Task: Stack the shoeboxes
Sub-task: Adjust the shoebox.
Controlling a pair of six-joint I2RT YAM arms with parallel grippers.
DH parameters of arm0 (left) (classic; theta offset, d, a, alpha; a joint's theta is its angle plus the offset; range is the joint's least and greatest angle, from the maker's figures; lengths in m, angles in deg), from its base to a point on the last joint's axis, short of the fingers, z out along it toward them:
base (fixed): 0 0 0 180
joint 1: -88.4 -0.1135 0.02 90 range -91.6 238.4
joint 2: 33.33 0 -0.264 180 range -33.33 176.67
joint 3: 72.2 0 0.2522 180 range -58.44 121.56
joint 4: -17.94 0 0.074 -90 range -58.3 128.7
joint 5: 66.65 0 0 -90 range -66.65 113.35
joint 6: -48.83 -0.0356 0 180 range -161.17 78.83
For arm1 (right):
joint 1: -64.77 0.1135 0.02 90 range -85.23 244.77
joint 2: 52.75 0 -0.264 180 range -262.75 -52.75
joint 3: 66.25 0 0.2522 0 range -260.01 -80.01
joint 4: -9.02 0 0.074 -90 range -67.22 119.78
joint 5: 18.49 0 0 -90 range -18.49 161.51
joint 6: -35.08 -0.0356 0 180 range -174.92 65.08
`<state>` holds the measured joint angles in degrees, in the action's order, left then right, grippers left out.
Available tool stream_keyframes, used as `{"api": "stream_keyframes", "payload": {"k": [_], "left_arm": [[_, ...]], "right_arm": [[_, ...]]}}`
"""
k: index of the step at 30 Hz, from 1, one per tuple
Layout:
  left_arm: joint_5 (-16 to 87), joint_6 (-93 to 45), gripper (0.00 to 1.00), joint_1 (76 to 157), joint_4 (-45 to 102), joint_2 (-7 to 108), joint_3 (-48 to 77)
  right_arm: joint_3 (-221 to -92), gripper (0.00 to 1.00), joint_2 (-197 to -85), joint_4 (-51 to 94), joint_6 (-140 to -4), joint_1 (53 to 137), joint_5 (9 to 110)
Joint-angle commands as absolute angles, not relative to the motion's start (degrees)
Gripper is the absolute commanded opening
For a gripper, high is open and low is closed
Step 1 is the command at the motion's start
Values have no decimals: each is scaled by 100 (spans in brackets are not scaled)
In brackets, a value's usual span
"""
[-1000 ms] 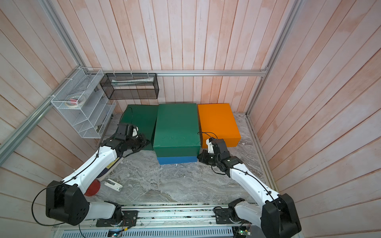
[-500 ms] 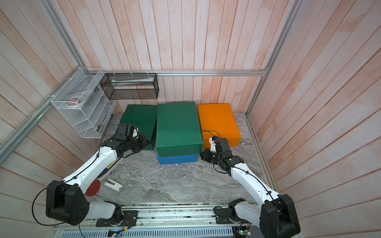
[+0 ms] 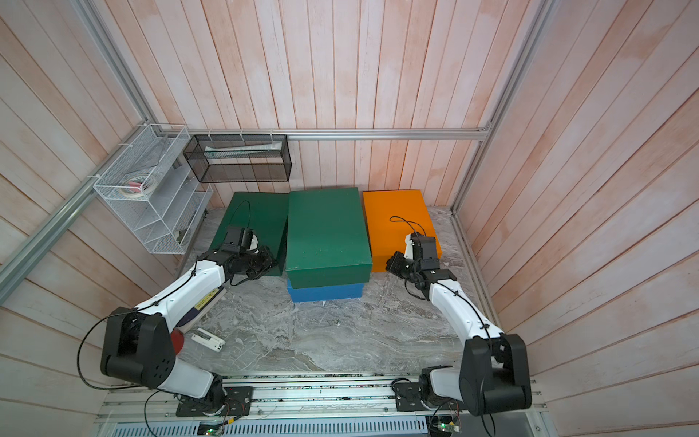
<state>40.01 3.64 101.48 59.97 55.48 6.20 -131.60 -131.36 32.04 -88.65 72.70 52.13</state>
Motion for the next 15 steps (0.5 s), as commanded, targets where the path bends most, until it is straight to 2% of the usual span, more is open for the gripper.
{"api": "stream_keyframes", "payload": {"k": [1, 7, 15], "left_arm": [[4059, 233, 12, 10063, 5710, 5820, 963], [4187, 260, 12, 10002, 5582, 6291, 1217], [4414, 312, 12, 10007, 5389, 6657, 1302]], "right_arm": [[-13767, 0, -13794, 2798, -8548, 7190, 4975], [-14539, 0, -14744, 2591, -8552, 7187, 4488], [-14828, 0, -15229, 2378, -8616, 7407, 4270]]}}
